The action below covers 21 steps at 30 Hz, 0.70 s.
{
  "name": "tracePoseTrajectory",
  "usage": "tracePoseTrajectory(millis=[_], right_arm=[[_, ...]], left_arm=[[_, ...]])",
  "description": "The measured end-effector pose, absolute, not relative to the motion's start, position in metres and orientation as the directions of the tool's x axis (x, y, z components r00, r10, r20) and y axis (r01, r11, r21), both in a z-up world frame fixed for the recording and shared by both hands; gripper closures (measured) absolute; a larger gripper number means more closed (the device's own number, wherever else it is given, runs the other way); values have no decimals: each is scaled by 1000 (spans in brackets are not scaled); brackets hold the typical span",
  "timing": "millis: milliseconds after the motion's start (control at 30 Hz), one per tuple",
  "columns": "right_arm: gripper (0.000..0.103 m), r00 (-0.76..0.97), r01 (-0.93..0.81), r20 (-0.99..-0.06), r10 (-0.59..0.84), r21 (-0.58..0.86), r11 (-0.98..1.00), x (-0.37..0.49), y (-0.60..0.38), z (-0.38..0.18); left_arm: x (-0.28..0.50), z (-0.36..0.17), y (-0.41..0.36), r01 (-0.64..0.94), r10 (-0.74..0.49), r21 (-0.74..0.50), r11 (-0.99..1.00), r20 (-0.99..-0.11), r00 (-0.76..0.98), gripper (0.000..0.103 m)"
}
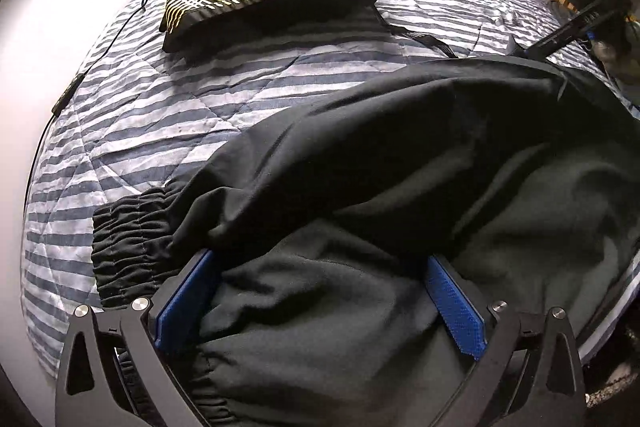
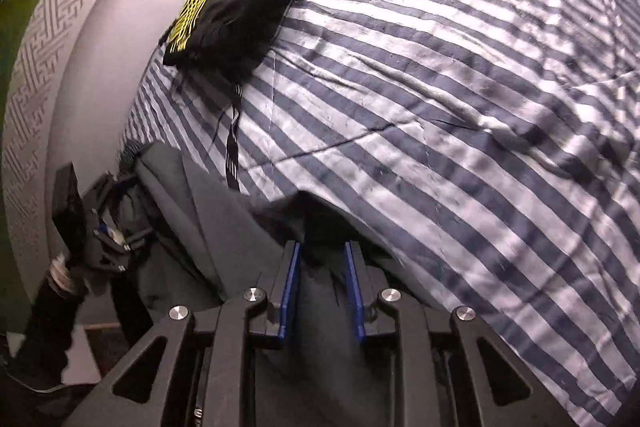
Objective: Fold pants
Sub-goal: 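Grasp the black trousers with the right gripper while the left gripper holds the cuff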
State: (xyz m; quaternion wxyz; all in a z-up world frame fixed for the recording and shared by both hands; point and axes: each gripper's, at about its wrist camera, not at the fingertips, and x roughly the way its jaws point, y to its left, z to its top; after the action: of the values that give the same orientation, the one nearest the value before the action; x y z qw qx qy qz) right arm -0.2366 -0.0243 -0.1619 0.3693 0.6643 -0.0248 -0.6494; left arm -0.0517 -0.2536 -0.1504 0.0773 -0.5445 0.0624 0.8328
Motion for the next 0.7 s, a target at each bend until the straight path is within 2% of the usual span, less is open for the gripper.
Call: tracePoseTrajectory(millis=[167, 200, 233, 467, 633, 700], right_arm=[[83, 205, 427, -828, -523, 556, -713, -240, -33, -170], [88, 204, 445, -832, -516, 548, -708, -237, -37, -167], [102, 206, 455, -832, -515, 547, -702, -236, -39, -164], [102, 100, 481, -818, -566, 538, -692, -271, -42, -119], [103, 69, 568, -911, -407, 372, -735, -277, -70, -151], [102, 69, 578, -923, -379, 347, -739, -278, -73, -160]], left_arm=[[-41, -142, -253, -180, 73, 1, -984, -911, -407, 0], [-41, -142, -254, -175, 78, -6, -984, -909, -408, 0], [-43, -143, -255, -176, 78, -5, -984, -910, -407, 0], [-45, -146, -256, -198, 85, -5, -980, -913, -399, 0], [-46, -146, -255, -199, 87, -6, -980, -911, -402, 0], [-47, -146, -257, -198, 95, -16, -980, -912, -399, 0]])
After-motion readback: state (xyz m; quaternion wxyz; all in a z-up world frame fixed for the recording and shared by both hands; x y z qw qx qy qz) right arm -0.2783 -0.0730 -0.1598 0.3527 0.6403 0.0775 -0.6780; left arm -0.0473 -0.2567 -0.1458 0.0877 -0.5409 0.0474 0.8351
